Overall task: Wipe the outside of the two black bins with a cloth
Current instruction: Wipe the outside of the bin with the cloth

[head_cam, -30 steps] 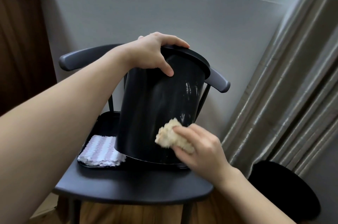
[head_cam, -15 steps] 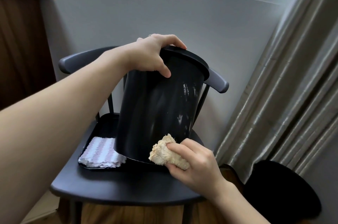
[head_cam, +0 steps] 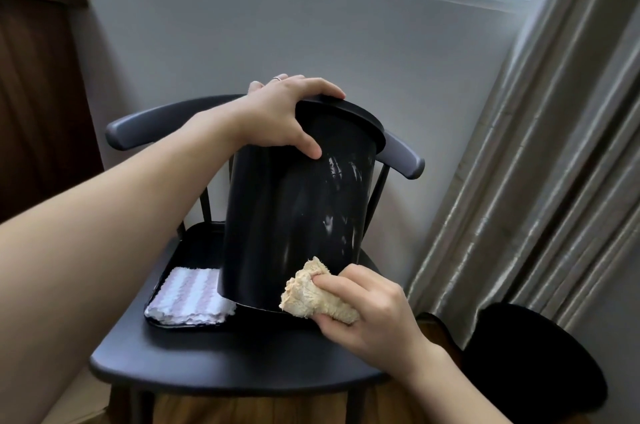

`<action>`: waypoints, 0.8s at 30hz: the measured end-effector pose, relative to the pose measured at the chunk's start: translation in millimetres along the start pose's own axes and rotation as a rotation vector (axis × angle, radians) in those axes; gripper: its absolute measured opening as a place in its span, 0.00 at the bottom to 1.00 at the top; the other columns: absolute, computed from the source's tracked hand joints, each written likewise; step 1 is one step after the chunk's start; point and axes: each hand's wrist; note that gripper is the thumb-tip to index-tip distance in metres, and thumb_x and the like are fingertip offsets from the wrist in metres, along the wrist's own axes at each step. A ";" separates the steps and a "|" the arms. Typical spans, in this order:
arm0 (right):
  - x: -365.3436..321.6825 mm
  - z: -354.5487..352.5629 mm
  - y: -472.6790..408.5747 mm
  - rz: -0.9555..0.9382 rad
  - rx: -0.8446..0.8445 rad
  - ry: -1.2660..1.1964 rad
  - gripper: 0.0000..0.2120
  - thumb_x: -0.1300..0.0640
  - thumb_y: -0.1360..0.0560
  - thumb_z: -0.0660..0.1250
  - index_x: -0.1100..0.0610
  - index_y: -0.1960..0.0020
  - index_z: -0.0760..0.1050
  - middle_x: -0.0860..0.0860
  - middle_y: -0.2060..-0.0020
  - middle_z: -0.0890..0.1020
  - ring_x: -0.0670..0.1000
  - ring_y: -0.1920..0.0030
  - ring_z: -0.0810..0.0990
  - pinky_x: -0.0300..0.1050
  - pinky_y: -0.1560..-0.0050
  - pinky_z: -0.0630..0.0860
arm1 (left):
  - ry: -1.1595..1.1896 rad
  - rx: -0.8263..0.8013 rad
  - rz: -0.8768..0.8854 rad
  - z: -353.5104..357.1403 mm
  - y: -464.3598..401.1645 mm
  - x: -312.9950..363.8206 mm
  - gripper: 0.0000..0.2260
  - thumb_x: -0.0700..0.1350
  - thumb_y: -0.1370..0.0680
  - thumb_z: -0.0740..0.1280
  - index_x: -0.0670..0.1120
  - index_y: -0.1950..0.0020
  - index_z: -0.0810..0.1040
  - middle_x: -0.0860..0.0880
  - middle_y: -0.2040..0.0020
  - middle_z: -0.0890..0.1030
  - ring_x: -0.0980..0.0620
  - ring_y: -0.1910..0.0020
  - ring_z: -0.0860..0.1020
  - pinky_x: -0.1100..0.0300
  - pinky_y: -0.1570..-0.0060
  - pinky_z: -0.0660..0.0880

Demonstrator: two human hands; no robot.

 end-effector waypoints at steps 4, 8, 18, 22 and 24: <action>1.8 -4.2 -2.2 -0.051 -0.076 0.069 0.14 0.54 0.32 0.76 0.55 0.47 0.84 0.50 0.62 0.80 0.50 0.63 0.78 0.44 0.67 0.77 | 0.040 -0.008 -0.017 -1.3 3.9 -0.9 0.36 0.46 0.33 0.82 0.69 0.32 0.72 0.70 0.51 0.67 0.65 0.55 0.57 0.58 0.41 0.55; 6.3 -13.0 -25.4 -0.057 -0.077 0.126 0.12 0.55 0.30 0.74 0.57 0.47 0.84 0.51 0.62 0.80 0.51 0.63 0.79 0.46 0.66 0.78 | 0.066 -0.061 -0.055 -4.8 3.4 -4.7 0.35 0.46 0.32 0.81 0.74 0.35 0.72 0.63 0.40 0.73 0.51 0.34 0.65 0.52 0.29 0.63; 20.7 -36.9 -110.6 0.117 0.117 0.185 0.16 0.54 0.29 0.76 0.58 0.43 0.82 0.53 0.56 0.82 0.54 0.57 0.82 0.54 0.57 0.80 | 0.061 -0.116 -0.005 -7.2 4.7 3.6 0.33 0.43 0.28 0.77 0.73 0.33 0.72 0.68 0.44 0.72 0.54 0.32 0.68 0.47 0.25 0.63; 14.0 -27.2 -75.6 -0.041 -0.025 0.209 0.14 0.55 0.31 0.76 0.58 0.47 0.83 0.52 0.62 0.79 0.54 0.63 0.80 0.50 0.66 0.79 | 0.069 -0.130 -0.033 -8.2 4.1 0.2 0.33 0.43 0.28 0.77 0.77 0.36 0.70 0.57 0.35 0.73 0.45 0.30 0.67 0.46 0.27 0.66; 14.7 -27.4 -72.3 -0.071 -0.045 0.224 0.13 0.55 0.31 0.75 0.57 0.47 0.83 0.51 0.63 0.79 0.53 0.64 0.79 0.49 0.68 0.78 | 0.072 -0.134 -0.028 -9.1 5.2 -0.1 0.33 0.43 0.27 0.76 0.78 0.36 0.70 0.57 0.34 0.72 0.45 0.30 0.67 0.46 0.26 0.65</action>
Point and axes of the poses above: each hand's wrist, its own y-axis away from the middle knuckle, its own z-axis out of the palm, x = y × z
